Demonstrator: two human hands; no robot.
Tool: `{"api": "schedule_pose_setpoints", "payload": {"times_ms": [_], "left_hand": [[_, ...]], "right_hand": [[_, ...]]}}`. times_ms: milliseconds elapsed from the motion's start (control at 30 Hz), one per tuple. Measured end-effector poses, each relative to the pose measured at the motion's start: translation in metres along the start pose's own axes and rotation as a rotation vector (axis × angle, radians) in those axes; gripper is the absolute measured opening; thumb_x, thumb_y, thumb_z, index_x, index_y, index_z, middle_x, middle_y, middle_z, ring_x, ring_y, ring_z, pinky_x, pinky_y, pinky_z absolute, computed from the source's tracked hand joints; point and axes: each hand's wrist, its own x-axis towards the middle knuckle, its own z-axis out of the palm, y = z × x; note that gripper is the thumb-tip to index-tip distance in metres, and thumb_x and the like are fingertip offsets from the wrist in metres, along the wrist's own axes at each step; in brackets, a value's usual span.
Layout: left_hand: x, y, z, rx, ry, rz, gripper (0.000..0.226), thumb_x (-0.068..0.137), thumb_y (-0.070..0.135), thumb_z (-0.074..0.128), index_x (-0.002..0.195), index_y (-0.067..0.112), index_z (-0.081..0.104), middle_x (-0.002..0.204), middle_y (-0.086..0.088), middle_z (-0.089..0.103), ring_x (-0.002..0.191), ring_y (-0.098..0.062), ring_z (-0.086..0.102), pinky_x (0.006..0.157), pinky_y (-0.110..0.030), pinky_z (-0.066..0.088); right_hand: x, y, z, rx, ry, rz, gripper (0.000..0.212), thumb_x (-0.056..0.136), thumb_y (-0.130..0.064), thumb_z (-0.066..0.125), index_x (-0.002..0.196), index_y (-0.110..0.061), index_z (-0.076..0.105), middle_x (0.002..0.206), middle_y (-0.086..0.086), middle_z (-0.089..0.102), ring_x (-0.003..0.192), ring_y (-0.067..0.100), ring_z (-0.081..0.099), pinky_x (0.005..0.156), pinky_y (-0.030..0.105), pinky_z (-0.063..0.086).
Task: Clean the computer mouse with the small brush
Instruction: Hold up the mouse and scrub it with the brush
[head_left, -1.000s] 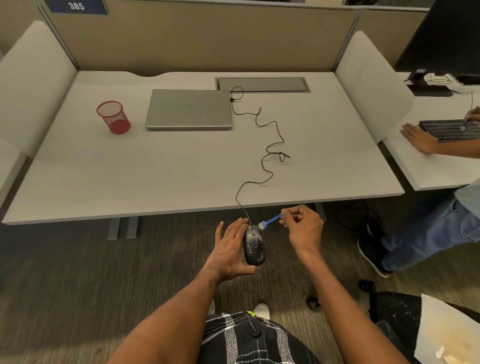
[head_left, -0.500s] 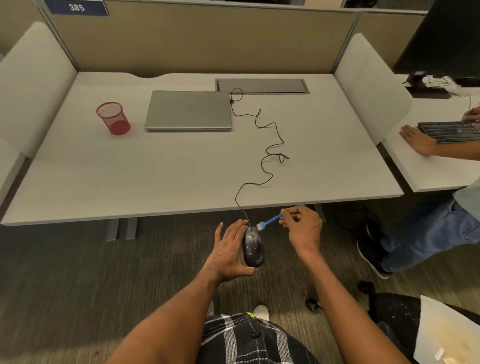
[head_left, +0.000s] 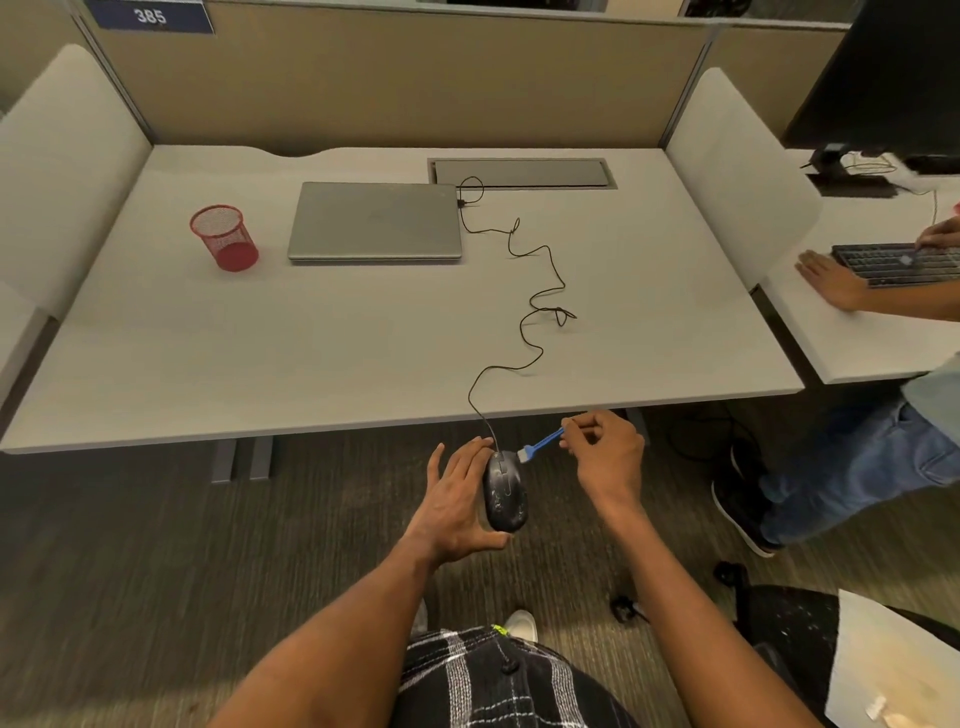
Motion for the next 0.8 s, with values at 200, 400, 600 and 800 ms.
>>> {"api": "schedule_pose_setpoints", "payload": {"times_ms": [200, 400, 600, 800], "left_hand": [[0.000, -0.002, -0.001, -0.007, 0.002, -0.007, 0.127, 0.070, 0.087, 0.066, 0.165, 0.021, 0.013, 0.174, 0.002, 0.014, 0.162, -0.014, 0.002, 0.129, -0.057, -0.012], [-0.001, -0.002, 0.001, -0.019, 0.010, -0.016, 0.127, 0.070, 0.086, 0.067, 0.165, 0.020, 0.015, 0.174, 0.002, 0.014, 0.162, -0.015, 0.003, 0.129, -0.056, -0.013], [0.001, -0.001, 0.000, -0.048, 0.023, -0.026, 0.128, 0.069, 0.084, 0.071, 0.165, 0.020, 0.016, 0.173, 0.002, 0.016, 0.162, -0.014, 0.004, 0.129, -0.056, -0.013], [0.001, -0.002, 0.001, -0.058, 0.023, -0.030, 0.127, 0.069, 0.084, 0.071, 0.165, 0.021, 0.016, 0.173, 0.002, 0.017, 0.162, -0.014, 0.005, 0.129, -0.056, -0.014]], "right_hand": [[-0.003, 0.018, -0.005, -0.004, -0.025, 0.076, 0.003, 0.093, -0.018, 0.075, 0.093, -0.020, 0.073, 0.077, -0.005, 0.075, 0.072, 0.002, 0.074, 0.069, 0.021, 0.062], [-0.010, 0.028, -0.010, 0.083, -0.028, 0.089, 0.003, 0.093, -0.018, 0.075, 0.095, -0.020, 0.074, 0.080, -0.003, 0.077, 0.075, 0.004, 0.076, 0.069, 0.022, 0.062], [-0.019, 0.037, -0.016, 0.076, -0.001, 0.087, 0.007, 0.093, -0.018, 0.075, 0.092, -0.025, 0.072, 0.079, -0.003, 0.076, 0.076, 0.004, 0.075, 0.066, 0.019, 0.061], [-0.025, 0.043, -0.016, 0.100, 0.031, 0.106, 0.007, 0.093, -0.018, 0.075, 0.091, -0.024, 0.073, 0.078, -0.003, 0.077, 0.075, 0.003, 0.075, 0.067, 0.022, 0.062]]}}
